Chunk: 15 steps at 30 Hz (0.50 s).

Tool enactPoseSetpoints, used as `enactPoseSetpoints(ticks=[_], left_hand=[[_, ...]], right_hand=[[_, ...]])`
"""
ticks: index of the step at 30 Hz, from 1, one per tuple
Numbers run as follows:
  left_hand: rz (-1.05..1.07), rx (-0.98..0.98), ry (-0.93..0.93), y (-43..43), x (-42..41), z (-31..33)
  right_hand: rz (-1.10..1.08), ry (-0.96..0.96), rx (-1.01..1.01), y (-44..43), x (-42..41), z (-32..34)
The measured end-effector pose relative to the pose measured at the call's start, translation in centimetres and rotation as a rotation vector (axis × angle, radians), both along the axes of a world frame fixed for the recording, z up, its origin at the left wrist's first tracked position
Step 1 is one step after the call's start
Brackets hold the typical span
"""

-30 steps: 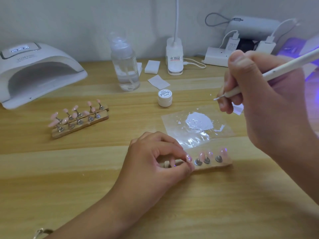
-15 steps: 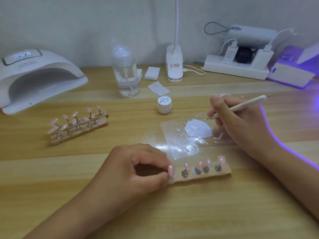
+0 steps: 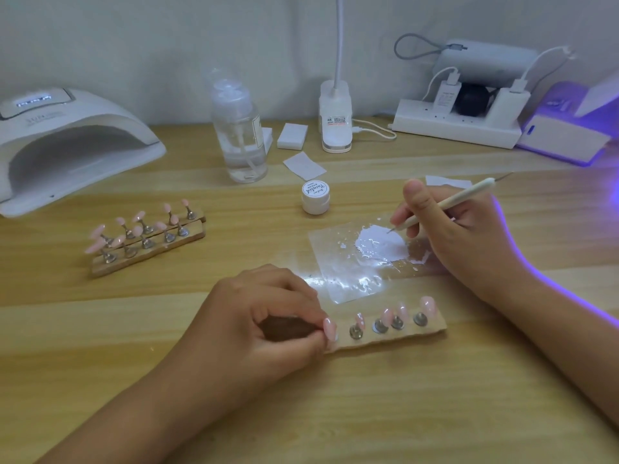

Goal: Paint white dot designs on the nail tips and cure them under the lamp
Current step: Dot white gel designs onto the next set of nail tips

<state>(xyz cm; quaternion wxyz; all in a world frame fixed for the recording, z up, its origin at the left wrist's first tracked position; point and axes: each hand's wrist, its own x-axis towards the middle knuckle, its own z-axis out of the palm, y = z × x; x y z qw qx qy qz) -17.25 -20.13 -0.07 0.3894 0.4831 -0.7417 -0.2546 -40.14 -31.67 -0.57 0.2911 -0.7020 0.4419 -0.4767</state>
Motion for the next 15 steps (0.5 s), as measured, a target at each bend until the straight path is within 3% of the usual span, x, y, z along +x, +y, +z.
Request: enactPoseSetpoints(ticks=[5,15], left_hand=[[-0.048,-0.182,-0.178,-0.06,-0.15,0.13],[-0.084,-0.348,-0.245,-0.12,-0.39,0.01]], right_hand=[[-0.002,0.013,-0.009,0.1,-0.03,-0.06],[0.025,0.033,0.008,-0.1,0.02,-0.16]])
